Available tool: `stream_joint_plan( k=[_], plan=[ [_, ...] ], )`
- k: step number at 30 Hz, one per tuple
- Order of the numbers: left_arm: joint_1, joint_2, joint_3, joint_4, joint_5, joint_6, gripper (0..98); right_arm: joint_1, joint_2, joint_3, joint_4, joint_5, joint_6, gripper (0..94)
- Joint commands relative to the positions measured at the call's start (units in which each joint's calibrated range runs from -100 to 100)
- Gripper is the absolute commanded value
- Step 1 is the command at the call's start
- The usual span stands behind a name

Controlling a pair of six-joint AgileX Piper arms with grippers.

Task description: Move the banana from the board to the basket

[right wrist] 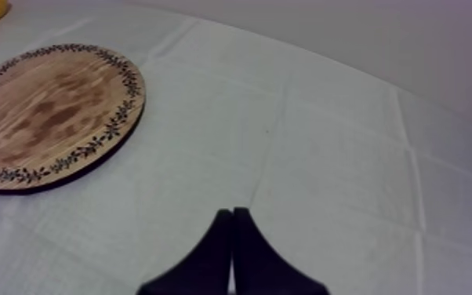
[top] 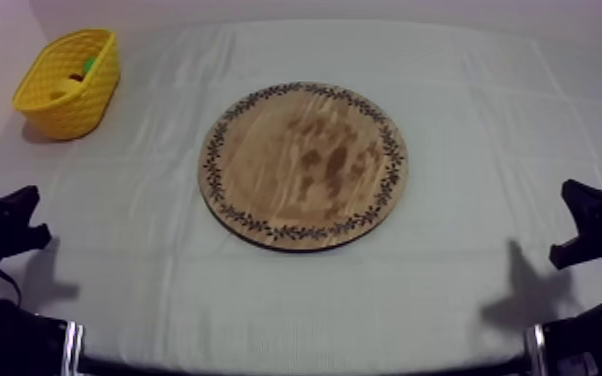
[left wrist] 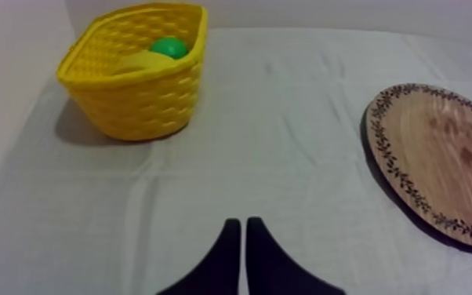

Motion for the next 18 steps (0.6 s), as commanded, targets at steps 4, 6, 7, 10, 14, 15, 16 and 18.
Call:
stream_joint_plan(
  k=[4, 6, 7, 10, 14, 15, 16, 18],
  plan=[
    [0.3, -2.0, 0.9, -3.14, -2.3, 3.6, 0.1, 0.0, 0.0, 0.0, 0.0, 0.0, 0.0, 0.2],
    [0.6, -2.8, 1.2, -3.81, -3.1, 4.6, 0.1, 0.0, 0.0, 0.0, 0.0, 0.0, 0.0, 0.2],
    [0.6, -3.3, 1.4, -4.01, -3.5, 5.1, 0.1, 0.0, 0.0, 0.0, 0.0, 0.0, 0.0, 0.2],
    [0.5, -4.3, 2.4, -6.76, -6.4, 9.5, 0.1, 0.0, 0.0, 0.0, 0.0, 0.0, 0.0, 0.2],
    [-0.3, -5.7, 3.2, -9.86, -8.9, 12.8, 0.1, 0.0, 0.0, 0.0, 0.0, 0.0, 0.0, 0.2],
    [-0.5, -6.0, 3.3, -10.15, -9.1, 13.0, 0.1, 0.0, 0.0, 0.0, 0.0, 0.0, 0.0, 0.2],
    [-0.6, -6.1, 3.4, -10.36, -9.3, 13.2, 0.1, 0.0, 0.0, 0.0, 0.0, 0.0, 0.0, 0.2],
    [-0.6, -6.4, 3.4, -10.60, -9.4, 13.6, 0.1, 0.0, 0.0, 0.0, 0.0, 0.0, 0.0, 0.2]
  ],
)
